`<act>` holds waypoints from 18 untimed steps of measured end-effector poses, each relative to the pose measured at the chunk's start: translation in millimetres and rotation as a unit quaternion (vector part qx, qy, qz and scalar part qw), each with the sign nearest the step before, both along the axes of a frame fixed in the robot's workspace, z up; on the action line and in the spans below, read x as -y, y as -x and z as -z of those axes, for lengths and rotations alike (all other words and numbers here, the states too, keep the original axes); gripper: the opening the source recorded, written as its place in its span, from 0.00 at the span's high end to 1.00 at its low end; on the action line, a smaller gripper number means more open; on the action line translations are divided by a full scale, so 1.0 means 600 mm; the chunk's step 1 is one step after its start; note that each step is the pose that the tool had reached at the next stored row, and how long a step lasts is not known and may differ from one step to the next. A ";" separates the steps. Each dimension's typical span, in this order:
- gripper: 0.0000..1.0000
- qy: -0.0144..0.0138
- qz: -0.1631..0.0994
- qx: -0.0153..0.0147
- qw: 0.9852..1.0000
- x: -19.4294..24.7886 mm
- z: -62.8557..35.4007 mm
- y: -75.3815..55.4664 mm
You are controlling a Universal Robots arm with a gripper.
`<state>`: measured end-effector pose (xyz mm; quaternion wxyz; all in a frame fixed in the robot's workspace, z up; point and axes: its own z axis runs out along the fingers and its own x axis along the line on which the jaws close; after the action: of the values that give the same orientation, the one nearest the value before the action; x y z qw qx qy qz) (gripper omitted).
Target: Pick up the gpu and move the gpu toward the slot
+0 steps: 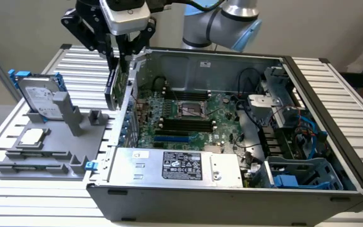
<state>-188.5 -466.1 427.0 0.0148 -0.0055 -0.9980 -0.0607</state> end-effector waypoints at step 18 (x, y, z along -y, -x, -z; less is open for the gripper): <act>0.74 0.002 0.000 -0.003 1.000 -0.0003 0.010 -0.137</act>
<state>-106.6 -465.9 421.2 0.0176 -0.0056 -0.9981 -0.0587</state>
